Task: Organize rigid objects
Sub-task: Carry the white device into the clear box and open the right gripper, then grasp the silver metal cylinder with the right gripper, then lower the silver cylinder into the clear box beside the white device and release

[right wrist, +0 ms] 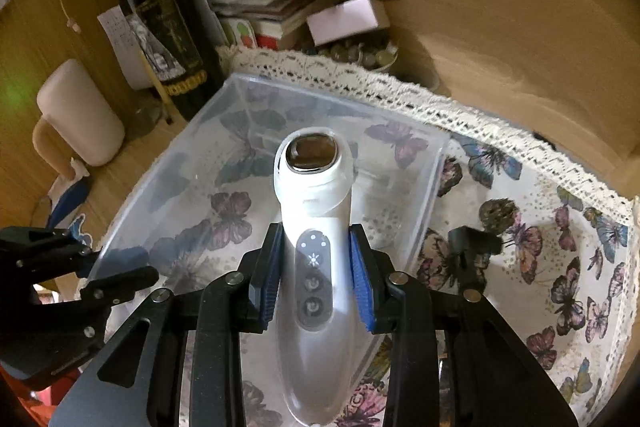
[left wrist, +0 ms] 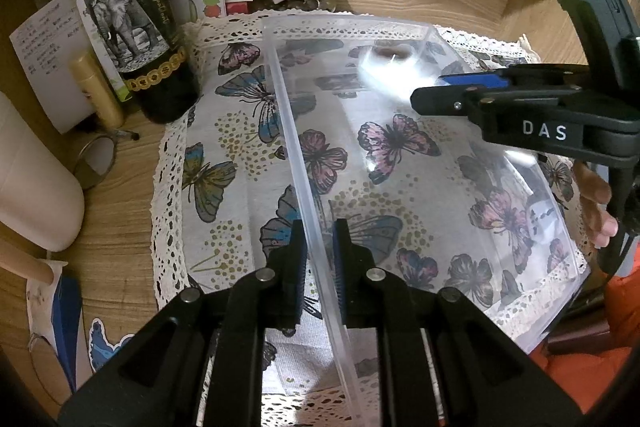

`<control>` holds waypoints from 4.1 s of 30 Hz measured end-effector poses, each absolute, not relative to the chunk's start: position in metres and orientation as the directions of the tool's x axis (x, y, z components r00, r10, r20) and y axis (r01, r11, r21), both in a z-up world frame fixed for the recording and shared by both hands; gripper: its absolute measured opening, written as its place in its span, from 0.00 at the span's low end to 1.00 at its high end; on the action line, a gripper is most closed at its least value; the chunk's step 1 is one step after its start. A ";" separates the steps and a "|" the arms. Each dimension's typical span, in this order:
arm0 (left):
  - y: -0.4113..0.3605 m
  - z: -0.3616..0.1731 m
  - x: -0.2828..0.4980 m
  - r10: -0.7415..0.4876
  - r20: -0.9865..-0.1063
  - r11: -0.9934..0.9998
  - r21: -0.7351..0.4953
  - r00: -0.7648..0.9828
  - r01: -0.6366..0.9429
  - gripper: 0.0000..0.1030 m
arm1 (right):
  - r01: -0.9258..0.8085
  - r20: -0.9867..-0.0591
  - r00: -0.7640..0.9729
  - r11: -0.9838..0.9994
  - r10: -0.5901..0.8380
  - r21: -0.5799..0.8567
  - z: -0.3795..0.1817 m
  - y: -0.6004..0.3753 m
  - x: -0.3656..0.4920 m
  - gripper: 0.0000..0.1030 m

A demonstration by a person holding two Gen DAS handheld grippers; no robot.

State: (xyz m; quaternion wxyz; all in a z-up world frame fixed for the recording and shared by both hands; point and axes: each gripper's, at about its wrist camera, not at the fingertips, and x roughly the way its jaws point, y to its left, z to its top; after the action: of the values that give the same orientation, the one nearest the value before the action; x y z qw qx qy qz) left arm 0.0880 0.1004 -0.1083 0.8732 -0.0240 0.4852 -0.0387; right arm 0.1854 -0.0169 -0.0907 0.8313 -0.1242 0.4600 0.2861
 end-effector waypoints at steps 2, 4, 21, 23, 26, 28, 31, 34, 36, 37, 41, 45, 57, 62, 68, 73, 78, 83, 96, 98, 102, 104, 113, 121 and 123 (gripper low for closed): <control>0.100 -0.108 0.088 -0.093 -0.846 0.996 -0.081 0.526 0.045 0.14 | -0.591 -0.835 0.412 0.804 0.366 0.061 -0.091 -0.017 0.186 0.29; 0.100 -0.108 0.088 -0.094 -0.845 0.996 -0.083 0.526 0.044 0.14 | -0.594 -0.831 0.414 0.802 0.372 0.063 -0.089 -0.018 0.185 0.29; 0.101 -0.108 0.090 -0.084 -0.850 0.996 -0.081 0.520 0.028 0.13 | -0.494 -0.726 0.612 0.869 0.314 -0.041 -0.041 -0.088 0.160 0.44; 0.101 -0.108 0.091 -0.081 -0.851 0.997 -0.079 0.519 0.026 0.13 | -0.470 -0.725 0.626 0.881 0.289 -0.055 -0.041 -0.099 0.158 0.46; 0.100 -0.108 0.091 -0.074 -0.852 0.997 -0.073 0.519 0.023 0.13 | -0.441 -0.737 0.629 0.894 0.246 -0.078 -0.049 -0.113 0.156 0.47; 0.099 -0.108 0.091 -0.069 -0.853 0.997 -0.068 0.518 0.022 0.13 | -0.426 -0.753 0.619 0.901 0.224 -0.081 -0.058 -0.122 0.157 0.47; 0.098 -0.108 0.091 -0.063 -0.854 0.998 -0.062 0.517 0.019 0.13 | -0.411 -0.772 0.602 0.908 0.205 -0.079 -0.072 -0.132 0.158 0.47; 0.098 -0.108 0.092 -0.060 -0.855 0.998 -0.060 0.515 0.017 0.13 | -0.389 -0.802 0.571 0.918 0.178 -0.073 -0.091 -0.143 0.163 0.47; 0.098 -0.108 0.092 -0.060 -0.855 0.998 -0.060 0.515 0.017 0.13 | -0.377 -0.820 0.550 0.923 0.158 -0.074 -0.103 -0.148 0.166 0.47; 0.097 -0.108 0.092 -0.060 -0.856 0.998 -0.060 0.514 0.016 0.13 | -0.373 -0.833 0.533 0.925 0.149 -0.073 -0.110 -0.151 0.168 0.47; 0.097 -0.109 0.092 -0.055 -0.857 0.998 -0.056 0.513 0.013 0.13 | -0.371 -0.846 0.511 0.927 0.152 -0.058 -0.127 -0.157 0.170 0.45; 0.096 -0.108 0.092 -0.051 -0.857 0.999 -0.054 0.513 0.010 0.13 | -0.388 -0.861 0.484 0.920 0.158 -0.050 -0.131 -0.156 0.173 0.14; 0.097 -0.109 0.091 -0.052 -0.857 0.998 -0.056 0.513 0.007 0.13 | -0.399 -0.809 0.545 0.917 0.219 -0.020 -0.104 -0.155 0.170 0.14; 0.098 -0.108 0.091 -0.056 -0.856 0.998 -0.061 0.514 0.007 0.13 | -0.417 -0.746 0.617 0.908 0.251 -0.040 -0.069 -0.145 0.161 0.14; 0.098 -0.107 0.090 -0.062 -0.853 0.998 -0.068 0.518 0.009 0.13 | -0.460 -0.683 0.665 0.886 0.301 -0.058 -0.041 -0.127 0.156 0.14; 0.098 -0.107 0.090 -0.064 -0.852 0.998 -0.070 0.520 0.008 0.13 | -0.516 -0.647 0.670 0.855 0.365 -0.052 -0.026 -0.108 0.146 0.14; 0.098 -0.106 0.090 -0.067 -0.850 0.997 -0.073 0.522 0.009 0.13 | -0.576 -0.644 0.639 0.817 0.421 -0.037 -0.027 -0.082 0.140 0.14; 0.098 -0.106 0.090 -0.068 -0.850 0.997 -0.072 0.523 0.012 0.13 | -0.623 -0.677 0.584 0.782 0.448 -0.021 -0.040 -0.058 0.140 0.14; 0.100 -0.107 0.088 -0.083 -0.844 0.996 -0.087 0.529 0.017 0.13 | -0.685 -0.777 0.476 0.728 0.412 -0.033 -0.079 -0.011 0.145 0.14; 0.100 -0.107 0.088 -0.084 -0.844 0.996 -0.088 0.530 0.018 0.13 | -0.693 -0.789 0.460 0.720 0.406 -0.033 -0.083 -0.005 0.145 0.14; 0.100 -0.108 0.088 -0.084 -0.843 0.996 -0.087 0.532 0.020 0.13 | -0.708 -0.821 0.419 0.706 0.388 -0.027 -0.092 0.003 0.146 0.14; 0.100 -0.108 0.088 -0.084 -0.843 0.996 -0.087 0.531 0.020 0.13 | -0.712 -0.833 0.404 0.702 0.378 -0.027 -0.096 0.006 0.147 0.14; 0.097 -0.108 0.089 -0.080 -0.846 0.996 -0.082 0.528 0.019 0.13 | -0.699 -0.817 0.416 0.715 0.399 -0.007 -0.085 -0.003 0.147 0.15; 0.097 -0.108 0.090 -0.076 -0.848 0.997 -0.079 0.524 0.018 0.13 | -0.645 -0.763 0.500 0.764 0.409 -0.014 -0.059 -0.037 0.149 0.22; 0.097 -0.108 0.090 -0.076 -0.849 0.997 -0.078 0.523 0.018 0.13 | -0.624 -0.751 0.524 0.782 0.401 -0.019 -0.053 -0.048 0.150 0.24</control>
State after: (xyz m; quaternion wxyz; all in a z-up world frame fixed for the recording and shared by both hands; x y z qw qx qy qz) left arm 0.0901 0.0974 -0.1078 0.8720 -0.0298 0.4878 -0.0268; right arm 0.1495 -0.0483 -0.0530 0.8610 -0.1443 0.3865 0.2974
